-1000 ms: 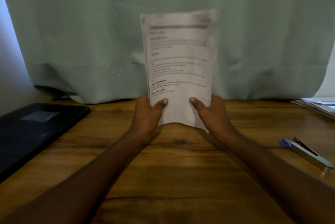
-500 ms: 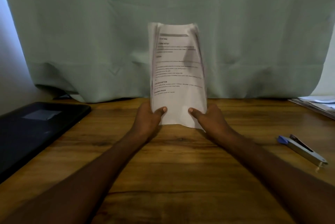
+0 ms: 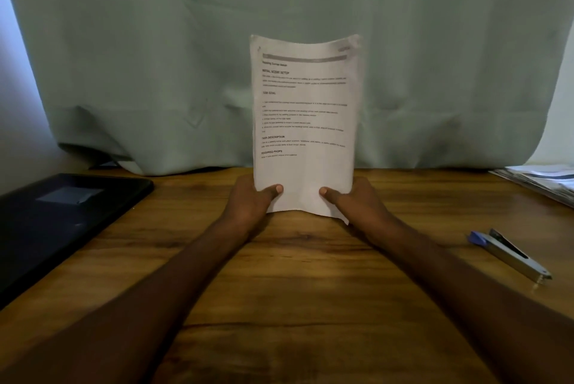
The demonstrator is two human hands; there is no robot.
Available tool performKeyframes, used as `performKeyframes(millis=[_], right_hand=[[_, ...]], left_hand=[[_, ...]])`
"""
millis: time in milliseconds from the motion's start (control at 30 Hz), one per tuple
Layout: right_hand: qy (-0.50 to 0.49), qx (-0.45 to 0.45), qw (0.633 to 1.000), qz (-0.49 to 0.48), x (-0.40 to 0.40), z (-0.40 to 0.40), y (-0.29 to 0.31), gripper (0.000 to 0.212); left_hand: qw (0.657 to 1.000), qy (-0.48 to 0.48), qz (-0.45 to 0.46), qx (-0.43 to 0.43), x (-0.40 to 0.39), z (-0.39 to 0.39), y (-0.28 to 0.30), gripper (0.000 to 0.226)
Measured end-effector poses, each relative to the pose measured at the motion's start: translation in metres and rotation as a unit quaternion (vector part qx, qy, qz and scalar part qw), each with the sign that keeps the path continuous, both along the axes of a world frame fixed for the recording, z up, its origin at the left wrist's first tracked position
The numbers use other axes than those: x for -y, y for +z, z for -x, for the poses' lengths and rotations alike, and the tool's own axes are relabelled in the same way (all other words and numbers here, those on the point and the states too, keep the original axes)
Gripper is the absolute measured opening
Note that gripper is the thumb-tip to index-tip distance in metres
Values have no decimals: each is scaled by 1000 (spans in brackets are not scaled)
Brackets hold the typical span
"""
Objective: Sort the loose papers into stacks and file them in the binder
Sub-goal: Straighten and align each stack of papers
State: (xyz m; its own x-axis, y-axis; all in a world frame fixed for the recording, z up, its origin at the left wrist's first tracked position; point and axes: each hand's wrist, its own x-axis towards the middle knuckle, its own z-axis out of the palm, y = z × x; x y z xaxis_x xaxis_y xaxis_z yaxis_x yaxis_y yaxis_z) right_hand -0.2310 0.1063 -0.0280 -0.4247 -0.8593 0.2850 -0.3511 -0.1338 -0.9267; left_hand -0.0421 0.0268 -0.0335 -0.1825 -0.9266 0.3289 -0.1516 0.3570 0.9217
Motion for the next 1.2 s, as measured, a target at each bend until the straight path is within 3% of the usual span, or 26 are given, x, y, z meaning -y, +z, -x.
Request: performKeyframes(millis=[167, 233, 433, 633, 800, 933, 1100, 1200], right_hand=[[82, 190, 976, 69, -4, 7, 16, 37], [104, 222, 966, 84, -4, 18, 21, 35], [74, 223, 968, 85, 3, 35, 14, 28], [49, 239, 967, 71, 7, 40, 10, 32], [53, 235, 968, 73, 8, 41, 9, 32], [55, 229, 970, 63, 9, 38, 8, 21], [45, 232, 970, 66, 9, 37, 8, 19], [42, 228, 971, 63, 8, 37, 8, 16]], left_hand=[[999, -43, -18, 13, 2, -10, 9, 56], [994, -86, -39, 56, 6, -17, 10, 58], [975, -195, -76, 77, 6, -29, 18, 48], [923, -311, -198, 109, 7, -53, 29, 35], [914, -323, -218, 109, 8, -60, 34, 34], [924, -299, -225, 83, 4, -57, 36, 50], [921, -316, -220, 58, 10, -63, 34, 37], [921, -322, -210, 67, 11, -63, 32, 41]])
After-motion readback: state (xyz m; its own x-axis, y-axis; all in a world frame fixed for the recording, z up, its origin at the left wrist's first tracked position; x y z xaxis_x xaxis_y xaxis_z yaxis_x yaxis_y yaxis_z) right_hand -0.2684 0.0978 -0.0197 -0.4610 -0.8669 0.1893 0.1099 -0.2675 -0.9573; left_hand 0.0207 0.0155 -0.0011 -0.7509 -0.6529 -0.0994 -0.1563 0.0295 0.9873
